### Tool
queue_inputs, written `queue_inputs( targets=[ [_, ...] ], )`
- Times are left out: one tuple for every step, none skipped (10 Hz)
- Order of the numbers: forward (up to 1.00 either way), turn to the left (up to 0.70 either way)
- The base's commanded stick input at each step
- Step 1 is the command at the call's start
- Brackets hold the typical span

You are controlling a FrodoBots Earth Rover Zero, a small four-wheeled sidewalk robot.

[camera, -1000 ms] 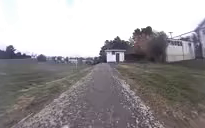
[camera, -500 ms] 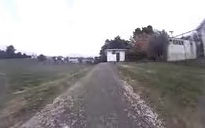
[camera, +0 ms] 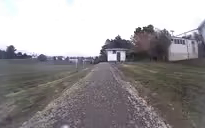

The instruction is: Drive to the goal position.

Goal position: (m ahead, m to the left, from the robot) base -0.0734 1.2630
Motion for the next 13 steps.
queue_inputs(
  targets=[
    [0.60, 0.00],
    [0.60, 0.00],
    [0.60, 0.00],
    [0.60, 0.00],
    [0.60, 0.00],
    [0.60, 0.00],
    [0.60, 0.00],
    [0.60, 0.00],
    [0.60, 0.00],
    [0.60, 0.00],
    [0.60, 0.00],
    [0.60, 0.00],
    [0.60, 0.00]
  ],
)
